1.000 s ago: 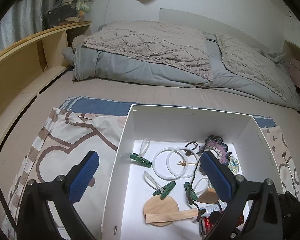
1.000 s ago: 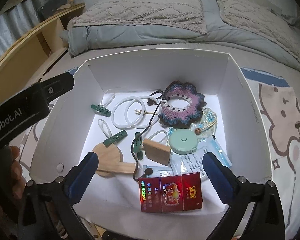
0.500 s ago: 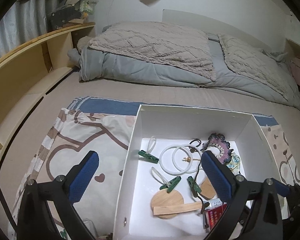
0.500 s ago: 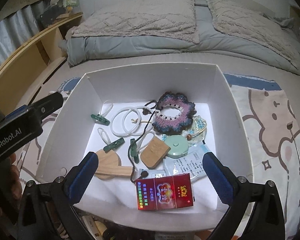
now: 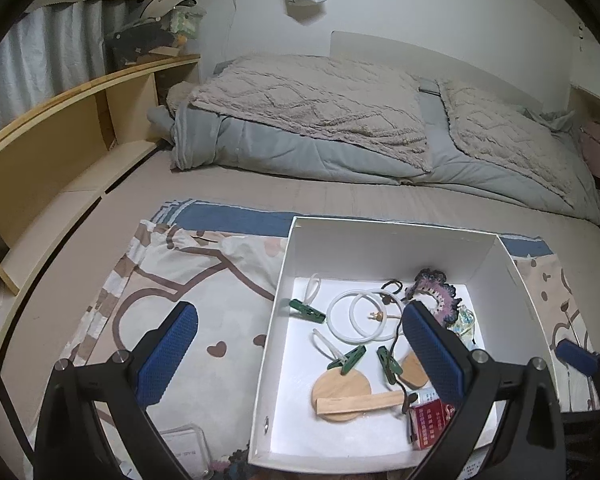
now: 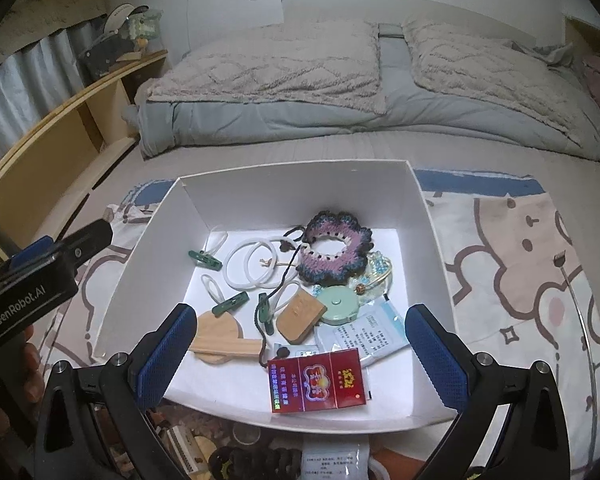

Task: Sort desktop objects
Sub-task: 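Raise both tools away from the white box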

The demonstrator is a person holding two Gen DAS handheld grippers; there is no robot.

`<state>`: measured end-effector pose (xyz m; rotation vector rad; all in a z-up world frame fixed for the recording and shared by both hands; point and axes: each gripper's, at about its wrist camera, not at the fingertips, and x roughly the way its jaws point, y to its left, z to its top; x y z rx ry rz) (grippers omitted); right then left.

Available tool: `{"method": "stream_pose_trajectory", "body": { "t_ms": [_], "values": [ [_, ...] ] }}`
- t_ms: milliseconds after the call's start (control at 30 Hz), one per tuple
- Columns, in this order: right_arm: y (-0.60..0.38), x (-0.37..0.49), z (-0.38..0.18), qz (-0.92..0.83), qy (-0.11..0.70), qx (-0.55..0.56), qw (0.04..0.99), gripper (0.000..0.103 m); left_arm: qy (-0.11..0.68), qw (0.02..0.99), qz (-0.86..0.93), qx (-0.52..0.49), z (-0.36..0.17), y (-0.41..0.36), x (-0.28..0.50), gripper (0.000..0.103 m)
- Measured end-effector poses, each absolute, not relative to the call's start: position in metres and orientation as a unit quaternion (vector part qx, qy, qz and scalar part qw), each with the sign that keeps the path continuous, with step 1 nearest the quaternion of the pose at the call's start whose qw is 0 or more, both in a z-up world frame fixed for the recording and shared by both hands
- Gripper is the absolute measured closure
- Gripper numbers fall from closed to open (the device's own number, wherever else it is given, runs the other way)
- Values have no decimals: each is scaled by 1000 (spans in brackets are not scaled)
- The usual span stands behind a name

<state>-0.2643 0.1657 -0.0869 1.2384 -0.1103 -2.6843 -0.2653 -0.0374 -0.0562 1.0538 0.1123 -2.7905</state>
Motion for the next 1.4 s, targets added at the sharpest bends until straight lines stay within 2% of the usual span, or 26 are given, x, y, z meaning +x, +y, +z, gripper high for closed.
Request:
{"method": "stream_pose_trajectory", "body": {
  "t_ms": [633, 1400],
  "values": [
    [181, -226, -52, -920, -30, 380, 91, 0, 18, 83, -937, 339, -37, -45, -221, 0],
    [194, -182, -14, -938, -20, 329, 108, 0, 13, 44, -949, 312, -2, -27, -178, 0]
  ]
}}
